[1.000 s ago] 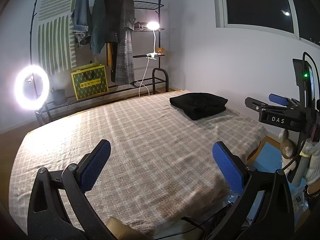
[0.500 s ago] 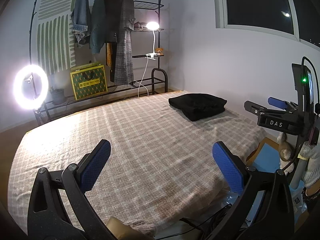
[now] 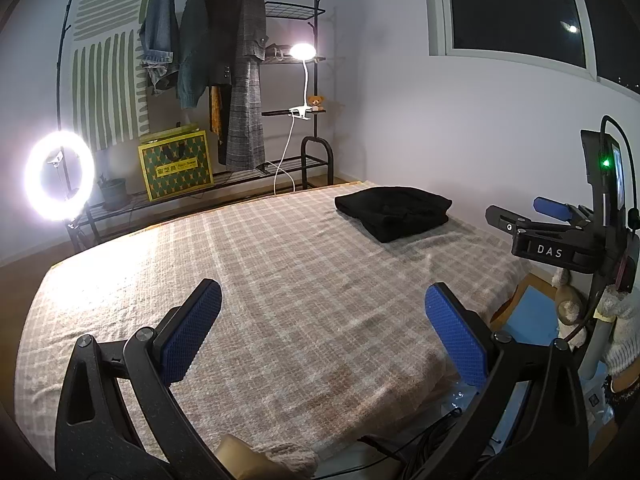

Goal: Fold large clothes

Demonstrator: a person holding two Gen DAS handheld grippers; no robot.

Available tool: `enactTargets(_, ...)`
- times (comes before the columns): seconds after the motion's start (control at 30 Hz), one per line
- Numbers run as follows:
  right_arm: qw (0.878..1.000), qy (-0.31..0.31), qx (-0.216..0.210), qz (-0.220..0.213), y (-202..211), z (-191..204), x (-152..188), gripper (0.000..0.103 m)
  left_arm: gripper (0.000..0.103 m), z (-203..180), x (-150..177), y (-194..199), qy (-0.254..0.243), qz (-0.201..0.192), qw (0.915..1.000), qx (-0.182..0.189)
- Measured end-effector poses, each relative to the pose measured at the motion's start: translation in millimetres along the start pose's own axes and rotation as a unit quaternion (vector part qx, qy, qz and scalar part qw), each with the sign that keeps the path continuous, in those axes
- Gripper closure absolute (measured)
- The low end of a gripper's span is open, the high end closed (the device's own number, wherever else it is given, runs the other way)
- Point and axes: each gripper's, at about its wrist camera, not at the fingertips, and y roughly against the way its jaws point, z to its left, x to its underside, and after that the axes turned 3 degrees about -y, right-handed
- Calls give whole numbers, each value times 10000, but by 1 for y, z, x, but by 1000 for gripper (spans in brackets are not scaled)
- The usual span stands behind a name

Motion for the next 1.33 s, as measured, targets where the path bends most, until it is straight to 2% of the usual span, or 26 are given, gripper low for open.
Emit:
enactTargets(0.83, 10000, 10, -35, 66, -6, -3, 3, 0, 0, 1, 0, -3, -20, 29, 10000, 50)
enactTargets(1.33, 9999, 17, -43, 122, -10, -3, 4, 0, 0, 7, 11, -5, -86, 46, 9999, 76)
